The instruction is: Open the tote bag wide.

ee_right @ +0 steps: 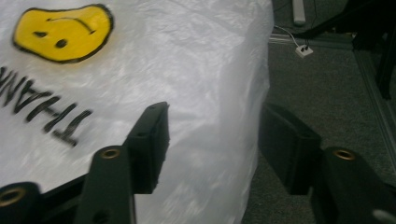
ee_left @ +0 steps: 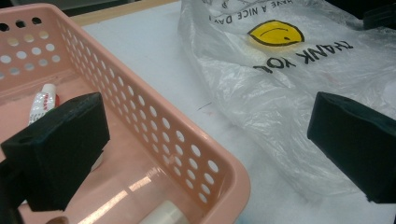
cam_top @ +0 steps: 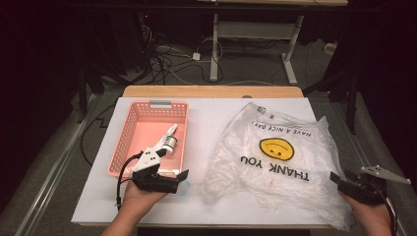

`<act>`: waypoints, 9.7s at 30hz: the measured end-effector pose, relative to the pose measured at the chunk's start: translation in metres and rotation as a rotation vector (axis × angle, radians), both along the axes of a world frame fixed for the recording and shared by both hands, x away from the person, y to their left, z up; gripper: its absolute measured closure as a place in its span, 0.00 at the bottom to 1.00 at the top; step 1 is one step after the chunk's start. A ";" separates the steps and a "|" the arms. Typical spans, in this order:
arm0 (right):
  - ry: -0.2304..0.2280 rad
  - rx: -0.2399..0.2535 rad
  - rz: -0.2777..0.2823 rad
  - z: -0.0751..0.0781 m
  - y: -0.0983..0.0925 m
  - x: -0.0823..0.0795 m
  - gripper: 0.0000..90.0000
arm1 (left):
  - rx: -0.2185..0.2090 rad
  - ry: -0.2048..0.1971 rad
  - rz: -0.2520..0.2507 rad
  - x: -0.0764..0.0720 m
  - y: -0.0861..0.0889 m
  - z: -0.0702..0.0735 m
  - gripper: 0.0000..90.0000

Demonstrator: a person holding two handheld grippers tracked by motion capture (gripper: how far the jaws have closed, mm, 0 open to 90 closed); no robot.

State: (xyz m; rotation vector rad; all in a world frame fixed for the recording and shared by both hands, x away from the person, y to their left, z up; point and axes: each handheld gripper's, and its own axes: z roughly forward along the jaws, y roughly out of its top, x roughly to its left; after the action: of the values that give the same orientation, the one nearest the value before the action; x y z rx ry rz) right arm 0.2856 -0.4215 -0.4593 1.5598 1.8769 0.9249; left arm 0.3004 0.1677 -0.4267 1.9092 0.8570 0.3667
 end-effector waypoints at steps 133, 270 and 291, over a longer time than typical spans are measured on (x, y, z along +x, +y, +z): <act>-0.048 0.002 0.089 -0.003 0.033 0.028 0.49 | -0.023 -0.006 0.020 -0.004 0.003 -0.003 0.00; 0.079 -0.107 0.704 -0.015 0.227 0.043 0.74 | -0.011 -0.010 -0.028 -0.007 0.000 -0.002 0.00; 0.072 -0.081 0.663 -0.018 0.227 0.046 1.00 | -0.019 -0.018 -0.061 -0.012 -0.009 0.001 0.01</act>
State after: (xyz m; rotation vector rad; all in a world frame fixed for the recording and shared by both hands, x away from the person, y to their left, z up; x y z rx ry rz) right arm 0.3320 -0.1947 -0.4771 0.9284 2.5070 1.0445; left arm 0.2879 0.1585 -0.4259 1.9071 0.7865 0.3372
